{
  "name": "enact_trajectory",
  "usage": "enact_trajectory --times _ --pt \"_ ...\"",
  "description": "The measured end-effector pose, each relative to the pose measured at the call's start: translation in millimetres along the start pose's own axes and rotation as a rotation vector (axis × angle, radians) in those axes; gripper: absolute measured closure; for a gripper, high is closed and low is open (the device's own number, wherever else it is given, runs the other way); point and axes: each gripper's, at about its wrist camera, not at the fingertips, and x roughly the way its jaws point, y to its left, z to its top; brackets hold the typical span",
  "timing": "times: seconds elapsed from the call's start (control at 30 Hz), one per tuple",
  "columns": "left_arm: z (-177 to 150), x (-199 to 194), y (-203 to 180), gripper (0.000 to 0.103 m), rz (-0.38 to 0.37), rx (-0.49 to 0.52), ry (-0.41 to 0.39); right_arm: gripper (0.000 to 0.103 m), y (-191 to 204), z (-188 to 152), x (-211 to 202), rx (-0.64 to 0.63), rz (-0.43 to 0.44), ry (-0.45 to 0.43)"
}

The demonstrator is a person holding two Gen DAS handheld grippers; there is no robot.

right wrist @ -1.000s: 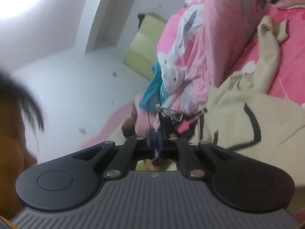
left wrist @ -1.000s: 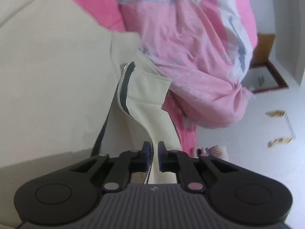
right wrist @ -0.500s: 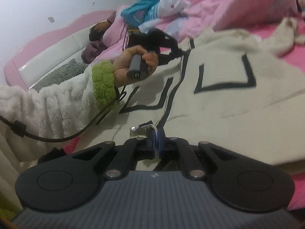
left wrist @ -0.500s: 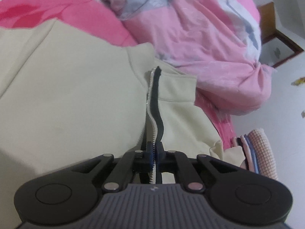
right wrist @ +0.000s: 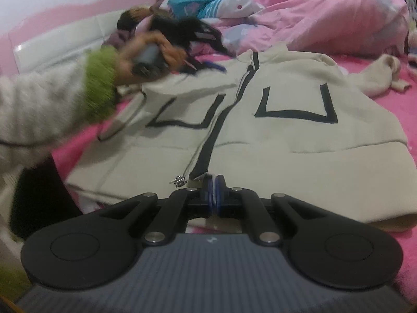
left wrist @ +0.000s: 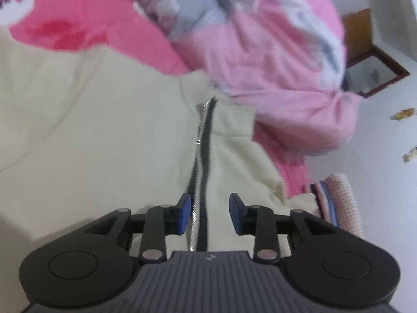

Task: Fold clothes
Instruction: 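Hold the zipper edge with the left tool while the right tool pulls the zipper, then open both tools and release the hoodie zipper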

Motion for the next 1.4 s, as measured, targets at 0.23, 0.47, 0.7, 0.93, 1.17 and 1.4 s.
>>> enact_trajectory --times 0.23,0.47,0.7,0.93,1.17,1.4 --pt "-66.4 -66.0 -32.3 0.071 -0.058 0.234 0.033 0.101 20.7 -14.6 1.9 -0.149 -0.089 0.007" --pt "-149.2 -83.1 -75.6 0.070 -0.076 0.608 0.063 0.101 31.4 -26.7 -6.6 -0.202 -0.127 -0.027" --pt "-197.8 -71.6 -93.3 0.068 -0.022 0.810 0.079 0.078 22.1 -24.8 -22.7 -0.098 -0.124 -0.056" --pt "-162.9 -102.7 -93.9 0.060 0.029 0.800 -0.071 0.059 -35.8 -30.4 -91.5 0.232 -0.135 -0.185" --pt "-159.0 -102.9 -102.7 0.054 0.141 0.884 -0.178 0.051 -157.0 -42.0 -114.1 0.862 -0.075 -0.371" --pt "-187.0 -53.4 -92.0 0.055 0.037 0.889 0.094 0.051 -182.8 -62.3 -69.1 1.025 -0.052 -0.276"
